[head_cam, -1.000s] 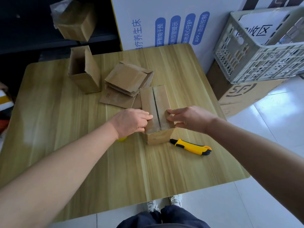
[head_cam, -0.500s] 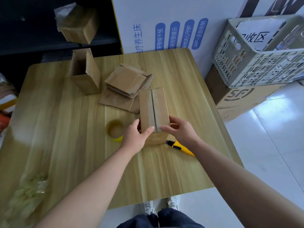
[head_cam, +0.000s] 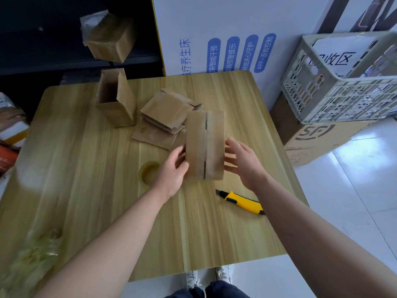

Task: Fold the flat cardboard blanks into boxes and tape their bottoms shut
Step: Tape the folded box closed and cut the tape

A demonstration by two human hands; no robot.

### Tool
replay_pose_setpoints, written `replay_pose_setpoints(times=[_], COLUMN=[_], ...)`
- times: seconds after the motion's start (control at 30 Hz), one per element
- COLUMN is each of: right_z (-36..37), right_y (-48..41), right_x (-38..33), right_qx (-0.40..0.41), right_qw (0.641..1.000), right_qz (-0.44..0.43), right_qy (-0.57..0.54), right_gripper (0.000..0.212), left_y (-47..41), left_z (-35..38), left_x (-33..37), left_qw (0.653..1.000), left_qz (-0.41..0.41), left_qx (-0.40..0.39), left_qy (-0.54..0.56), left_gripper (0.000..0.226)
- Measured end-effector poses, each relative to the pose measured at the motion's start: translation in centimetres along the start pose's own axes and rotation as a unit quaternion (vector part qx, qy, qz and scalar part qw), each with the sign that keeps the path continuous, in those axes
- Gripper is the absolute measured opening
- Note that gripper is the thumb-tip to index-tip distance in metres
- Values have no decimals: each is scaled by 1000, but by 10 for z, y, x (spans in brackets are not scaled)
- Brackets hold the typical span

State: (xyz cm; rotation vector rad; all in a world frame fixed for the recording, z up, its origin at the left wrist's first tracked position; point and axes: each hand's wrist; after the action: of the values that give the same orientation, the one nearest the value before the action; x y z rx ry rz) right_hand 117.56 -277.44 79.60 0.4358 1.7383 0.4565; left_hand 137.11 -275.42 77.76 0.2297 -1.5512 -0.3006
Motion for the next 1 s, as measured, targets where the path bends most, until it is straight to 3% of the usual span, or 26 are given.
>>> replay_pose_setpoints(times=[0.1, 0.2, 0.27, 0.37, 0.4, 0.57, 0.63, 0.73, 0.8, 0.9, 1.0], right_z=[-8, -14, -19, -22, -23, -24, -20, -11, -9, -12, -19], right_y=[4, 1, 0, 1, 0, -8, -13, -20, -22, -21, -21], right_x=[-6, -3, -1, 1, 4, 23, 35, 54, 60, 64, 65], right_qx=[1, -10, -15, -37, -45, -84, -55, -21, -15, -40, -83], right_qw=[1000, 996, 994, 993, 993, 993, 994, 993, 991, 993, 996], right_qz=[5, 34, 51, 19, -4, -76, -47, -1, 11, 13, 18], right_qy=[-26, -79, -95, -108, -106, 32, 87, 113, 131, 110, 19], right_gripper=[58, 78, 70, 36, 33, 63, 58, 33, 24, 32, 50], left_y=[3, 3, 4, 6, 7, 3, 2, -3, -5, -3, -4], left_z=[4, 7, 9, 16, 19, 27, 31, 32, 33, 36, 44], left_x=[8, 12, 13, 15, 15, 4, -7, -29, -42, -51, -39], left_qw=[1000, 999, 995, 992, 991, 998, 1000, 998, 995, 997, 994], left_qz=[28, 36, 28, 15, 10, 4, -2, -36, -55, -76, -88], left_qx=[-8, 10, 22, 13, 10, 11, 12, -1, 3, 13, 22], left_qy=[9, 38, 90, 124, 132, 66, 17, -44, -80, -30, 60], left_gripper=[56, 39, 25, 33, 34, 20, 27, 47, 48, 46, 32])
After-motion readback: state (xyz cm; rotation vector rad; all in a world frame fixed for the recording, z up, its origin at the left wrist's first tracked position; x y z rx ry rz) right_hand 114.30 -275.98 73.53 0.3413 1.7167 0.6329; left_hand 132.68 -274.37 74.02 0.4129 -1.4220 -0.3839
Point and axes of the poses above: each hand's wrist, its own y-axis away from the middle knuckle, its own z-axis out of the palm, x = y × z, and after that the axes turned 14 degrees about y, right-handed
